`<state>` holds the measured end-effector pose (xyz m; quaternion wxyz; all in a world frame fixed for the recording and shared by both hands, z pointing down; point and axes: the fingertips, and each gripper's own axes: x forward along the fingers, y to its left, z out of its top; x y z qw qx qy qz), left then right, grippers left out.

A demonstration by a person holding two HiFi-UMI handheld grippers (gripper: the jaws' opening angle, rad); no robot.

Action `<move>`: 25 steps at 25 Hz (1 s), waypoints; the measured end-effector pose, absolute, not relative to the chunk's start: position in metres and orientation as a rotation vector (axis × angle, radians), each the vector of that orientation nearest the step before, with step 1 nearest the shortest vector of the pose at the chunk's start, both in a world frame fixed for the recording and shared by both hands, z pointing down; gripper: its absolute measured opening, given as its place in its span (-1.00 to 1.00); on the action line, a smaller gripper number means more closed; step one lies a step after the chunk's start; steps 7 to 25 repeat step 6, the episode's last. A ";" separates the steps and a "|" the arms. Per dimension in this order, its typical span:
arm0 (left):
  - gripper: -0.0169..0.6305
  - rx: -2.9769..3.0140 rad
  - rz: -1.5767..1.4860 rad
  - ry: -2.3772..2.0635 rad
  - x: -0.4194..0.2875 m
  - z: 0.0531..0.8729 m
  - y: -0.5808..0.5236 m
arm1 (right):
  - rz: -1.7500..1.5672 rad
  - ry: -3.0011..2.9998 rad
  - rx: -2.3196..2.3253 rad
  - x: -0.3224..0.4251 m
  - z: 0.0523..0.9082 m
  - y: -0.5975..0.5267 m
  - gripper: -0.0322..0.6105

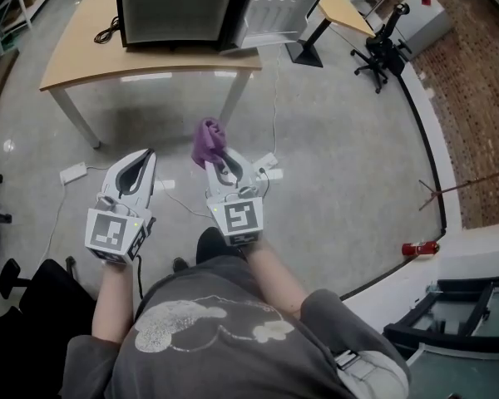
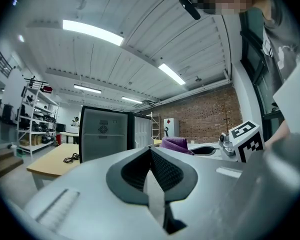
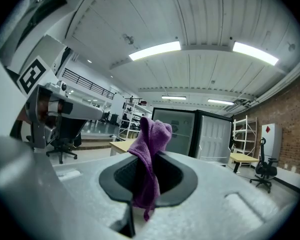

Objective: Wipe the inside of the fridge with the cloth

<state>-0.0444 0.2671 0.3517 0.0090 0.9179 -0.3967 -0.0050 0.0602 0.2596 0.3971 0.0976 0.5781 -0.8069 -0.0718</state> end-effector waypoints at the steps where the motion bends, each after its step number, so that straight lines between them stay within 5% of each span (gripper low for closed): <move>1: -0.90 2.867 -0.020 -1.240 -0.047 0.351 0.268 | -0.220 -2.390 1.705 0.057 0.396 0.260 -0.78; 25: -0.90 2.858 -0.028 -1.240 -0.059 0.352 0.274 | -0.228 -2.393 1.672 0.041 0.398 0.265 -0.79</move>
